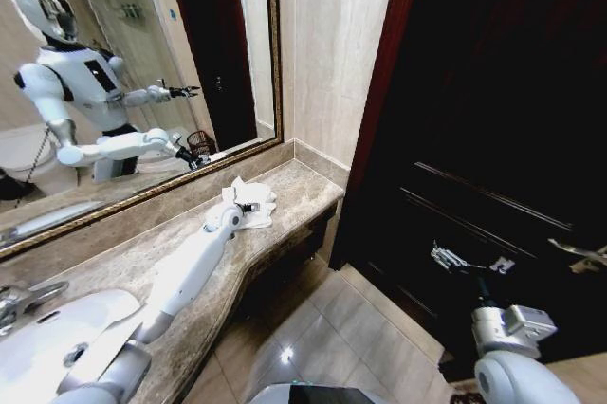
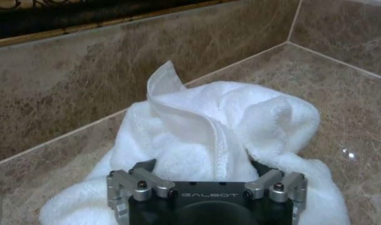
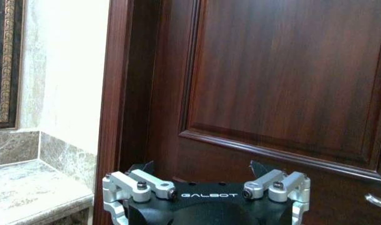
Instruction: Discard the used towel into the hamper.
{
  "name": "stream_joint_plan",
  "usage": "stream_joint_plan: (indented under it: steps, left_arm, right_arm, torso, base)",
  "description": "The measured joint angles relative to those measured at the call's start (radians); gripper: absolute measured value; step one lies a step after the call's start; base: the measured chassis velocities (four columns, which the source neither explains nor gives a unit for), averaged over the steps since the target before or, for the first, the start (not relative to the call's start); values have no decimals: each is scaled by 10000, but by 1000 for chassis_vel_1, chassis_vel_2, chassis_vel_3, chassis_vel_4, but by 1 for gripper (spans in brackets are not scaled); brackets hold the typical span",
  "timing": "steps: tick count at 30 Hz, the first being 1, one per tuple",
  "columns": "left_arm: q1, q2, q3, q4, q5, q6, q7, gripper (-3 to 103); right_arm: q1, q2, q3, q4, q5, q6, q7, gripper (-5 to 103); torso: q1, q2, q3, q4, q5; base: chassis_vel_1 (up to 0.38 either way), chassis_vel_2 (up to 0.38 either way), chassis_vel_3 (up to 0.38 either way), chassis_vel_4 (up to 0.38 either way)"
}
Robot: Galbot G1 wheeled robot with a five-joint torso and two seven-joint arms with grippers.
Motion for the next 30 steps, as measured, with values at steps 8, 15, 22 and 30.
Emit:
stream_joint_plan:
  steps: [8, 15, 22, 30]
  left_arm:
    - [47, 56, 42, 42, 237, -264, 186, 72]
    - [29, 1, 80, 92, 256, -375, 221, 43]
    - [310, 97, 82, -251, 651, -1673, 470, 28]
    - [1809, 814, -1220, -2619, 1651, -3618, 1385, 15]
  right_arm:
    - [32, 36, -53, -79, -7, 49, 9, 100]
    - [52, 19, -22, -88, 0, 51, 46, 100]
    - [81, -4, -10, -50, 65, 48, 132, 100]
    - [133, -7, -57, 60, 129, 41, 229, 100]
  torso:
    - [0, 0, 0, -1, -2]
    - [0, 0, 1, 0, -2]
    - [3, -2, 4, -1, -10]
    - [3, -2, 3, 1, -7]
  base:
    - [0, 0, 0, 0]
    - [0, 0, 0, 0]
    - [0, 0, 0, 0]
    - [0, 0, 0, 0]
